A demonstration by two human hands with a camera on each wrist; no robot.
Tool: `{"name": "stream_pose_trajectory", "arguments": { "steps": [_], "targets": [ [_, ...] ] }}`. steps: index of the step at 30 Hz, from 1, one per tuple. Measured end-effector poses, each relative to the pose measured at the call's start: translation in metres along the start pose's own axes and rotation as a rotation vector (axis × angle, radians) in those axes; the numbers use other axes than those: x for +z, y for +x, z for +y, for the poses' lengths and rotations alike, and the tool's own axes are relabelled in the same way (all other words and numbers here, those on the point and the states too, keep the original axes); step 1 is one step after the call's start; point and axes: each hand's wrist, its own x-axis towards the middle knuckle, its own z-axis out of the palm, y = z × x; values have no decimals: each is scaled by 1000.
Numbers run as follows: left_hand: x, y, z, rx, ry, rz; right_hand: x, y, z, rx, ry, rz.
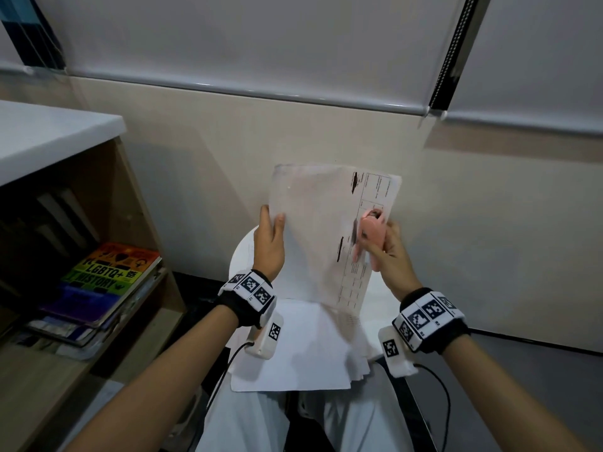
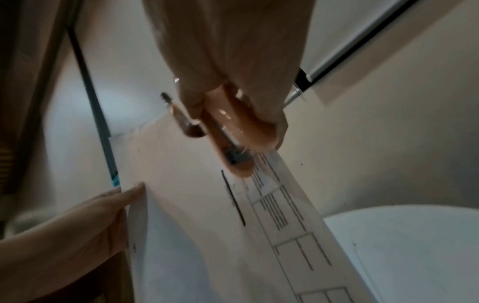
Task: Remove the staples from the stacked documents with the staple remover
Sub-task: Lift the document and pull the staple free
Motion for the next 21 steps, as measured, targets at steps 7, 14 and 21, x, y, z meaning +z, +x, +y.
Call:
{"name": "stream_pose_trajectory", "arguments": {
  "steps": [7,14,21],
  "targets": [
    [-15,-4,-4,28,8,78,4,4,-92,-324,183,461],
    [-19,-22,-7,25,-15,42,64,35,-170,-483,526,578],
    [-34,-24,2,80,-71,68,78,45,-162,-280,426,401]
  ]
}}
